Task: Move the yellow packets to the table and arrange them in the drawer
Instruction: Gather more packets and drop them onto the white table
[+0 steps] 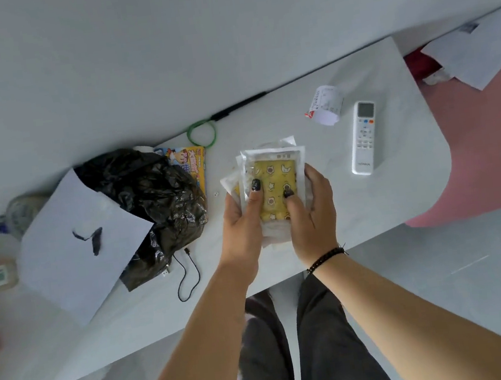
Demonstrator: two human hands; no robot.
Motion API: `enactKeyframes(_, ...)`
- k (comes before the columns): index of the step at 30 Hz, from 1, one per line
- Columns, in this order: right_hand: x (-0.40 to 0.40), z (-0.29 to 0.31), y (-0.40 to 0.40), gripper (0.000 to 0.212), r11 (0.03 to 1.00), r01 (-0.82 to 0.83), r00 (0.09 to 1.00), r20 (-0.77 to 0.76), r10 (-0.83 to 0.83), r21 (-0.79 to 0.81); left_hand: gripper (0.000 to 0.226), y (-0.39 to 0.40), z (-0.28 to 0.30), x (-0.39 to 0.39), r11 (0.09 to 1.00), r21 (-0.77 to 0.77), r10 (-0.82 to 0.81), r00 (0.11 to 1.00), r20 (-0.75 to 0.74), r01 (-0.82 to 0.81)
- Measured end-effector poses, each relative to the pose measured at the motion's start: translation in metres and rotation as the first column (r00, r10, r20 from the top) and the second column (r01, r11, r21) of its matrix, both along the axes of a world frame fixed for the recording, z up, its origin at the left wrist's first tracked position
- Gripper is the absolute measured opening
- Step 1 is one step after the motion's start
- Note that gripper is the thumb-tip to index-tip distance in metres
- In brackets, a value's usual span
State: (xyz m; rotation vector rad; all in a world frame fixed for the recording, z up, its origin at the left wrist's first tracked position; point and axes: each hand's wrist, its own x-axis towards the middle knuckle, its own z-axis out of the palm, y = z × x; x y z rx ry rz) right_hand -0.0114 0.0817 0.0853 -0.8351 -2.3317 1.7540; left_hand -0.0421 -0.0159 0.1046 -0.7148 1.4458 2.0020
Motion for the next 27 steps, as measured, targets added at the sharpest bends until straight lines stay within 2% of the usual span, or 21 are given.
enactKeyframes(7, 0.02, 0.08, -0.004, 0.052, 0.994, -0.109, 0.988, -0.11, 0.109, -0.002, 0.018, -0.017, 0.09, 0.021, 0.999, 0.039, 0.017, 0.998, -0.057, -0.015)
enactKeyframes(10, 0.028, 0.099, -0.007, 0.06, 0.987, -0.151, 0.977, -0.161, 0.14, -0.059, 0.018, -0.023, 0.115, 0.034, 0.998, 0.042, 0.045, 0.995, -0.093, -0.042)
enactKeyframes(15, 0.037, 0.126, -0.01, 0.065, 0.95, -0.293, 0.937, -0.228, 0.264, -0.106, 0.02, -0.027, 0.146, 0.058, 0.982, 0.035, 0.189, 0.976, -0.107, -0.186)
enactKeyframes(21, 0.049, 0.154, -0.002, 0.062, 0.827, -0.561, 0.814, -0.211, 0.54, -0.048, 0.027, -0.014, 0.17, 0.097, 0.892, -0.024, 0.449, 0.89, -0.082, -0.452)
enactKeyframes(27, 0.08, 0.185, 0.001, 0.061, 0.621, -0.783, 0.609, -0.194, 0.769, 0.007, 0.023, -0.007, 0.193, 0.157, 0.747, 0.024, 0.664, 0.744, -0.07, -0.664)
